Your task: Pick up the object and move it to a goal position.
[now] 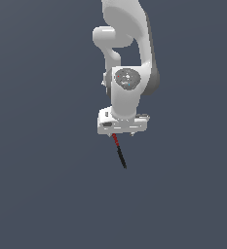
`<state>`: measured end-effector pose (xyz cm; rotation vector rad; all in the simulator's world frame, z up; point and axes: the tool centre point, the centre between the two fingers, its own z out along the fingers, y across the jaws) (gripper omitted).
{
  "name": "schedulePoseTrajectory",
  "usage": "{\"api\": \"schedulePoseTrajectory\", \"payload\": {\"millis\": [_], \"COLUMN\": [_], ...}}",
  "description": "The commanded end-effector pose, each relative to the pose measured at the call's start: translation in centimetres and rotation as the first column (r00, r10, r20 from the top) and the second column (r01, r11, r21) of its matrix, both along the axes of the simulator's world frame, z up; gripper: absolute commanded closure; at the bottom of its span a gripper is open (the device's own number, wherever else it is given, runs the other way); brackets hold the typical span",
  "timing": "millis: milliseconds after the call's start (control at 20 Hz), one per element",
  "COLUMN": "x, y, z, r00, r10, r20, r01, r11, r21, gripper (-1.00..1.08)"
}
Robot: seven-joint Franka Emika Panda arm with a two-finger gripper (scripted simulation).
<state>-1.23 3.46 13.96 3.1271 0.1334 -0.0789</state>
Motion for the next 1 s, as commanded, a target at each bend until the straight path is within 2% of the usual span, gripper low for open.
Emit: {"api": "schedulePoseTrajectory", "payload": {"millis": [0, 500, 950], "x": [0.0, 0.0, 0.2], "y": [0.0, 0.2, 0.1], "z": [0.0, 0.3, -1.0], "r00": [1.000, 0.999, 1.000], "r10": [0.000, -0.041, -0.008], "r20": [0.000, -0.018, -0.008], "r01": [0.000, 0.041, 0.008], "r11": [1.000, 0.999, 1.000], "r21": [0.000, 0.005, 0.007], "gripper": [-0.92, -0.92, -0.92]}}
